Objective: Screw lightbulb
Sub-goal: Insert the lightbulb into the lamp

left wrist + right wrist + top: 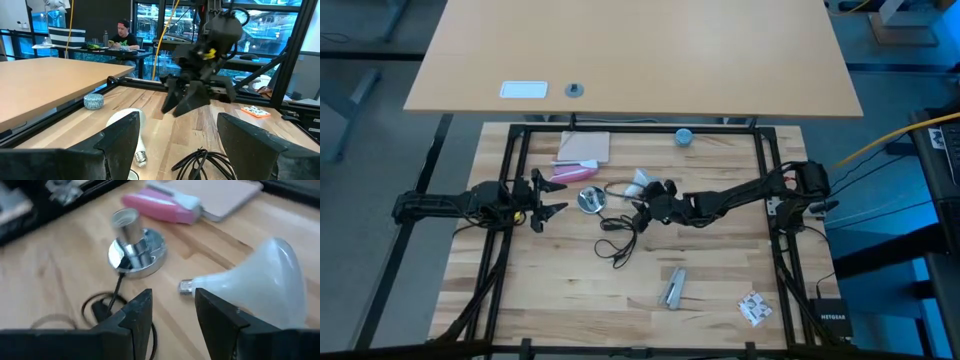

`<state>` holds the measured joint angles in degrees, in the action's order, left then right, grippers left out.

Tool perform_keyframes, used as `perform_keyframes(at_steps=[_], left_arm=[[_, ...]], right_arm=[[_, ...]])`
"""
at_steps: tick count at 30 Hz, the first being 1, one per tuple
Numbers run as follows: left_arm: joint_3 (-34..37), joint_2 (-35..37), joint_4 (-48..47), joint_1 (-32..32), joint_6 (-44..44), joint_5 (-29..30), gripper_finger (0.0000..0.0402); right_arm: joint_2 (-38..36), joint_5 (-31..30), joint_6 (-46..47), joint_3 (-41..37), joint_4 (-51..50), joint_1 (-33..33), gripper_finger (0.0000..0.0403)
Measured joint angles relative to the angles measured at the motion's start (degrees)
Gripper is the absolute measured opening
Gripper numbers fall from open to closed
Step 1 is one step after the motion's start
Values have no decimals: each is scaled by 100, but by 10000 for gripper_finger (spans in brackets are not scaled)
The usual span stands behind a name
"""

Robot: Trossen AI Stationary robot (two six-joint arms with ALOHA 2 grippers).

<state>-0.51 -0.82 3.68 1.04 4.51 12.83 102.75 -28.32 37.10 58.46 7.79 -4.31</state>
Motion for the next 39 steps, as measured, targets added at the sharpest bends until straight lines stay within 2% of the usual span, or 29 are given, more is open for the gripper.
perform_keyframes(at_steps=[6,18,25,30,35,39], left_arm=[[0,0,0,0,0,1,258],[0,-4,-6,0,-4,1,258],[0,-4,-24,0,-2,1,258],[0,-4,-68,0,-2,1,258],[0,-4,-109,0,-4,1,258],[0,-4,-111,0,-4,1,258]], right_arm=[[404,-17,1360,0,431,119,154],[554,-106,1582,-2,975,176,154],[558,387,1850,-2,973,188,157],[558,415,1917,-1,970,251,198],[558,393,2584,0,879,414,257],[558,438,3084,-2,820,489,281]])
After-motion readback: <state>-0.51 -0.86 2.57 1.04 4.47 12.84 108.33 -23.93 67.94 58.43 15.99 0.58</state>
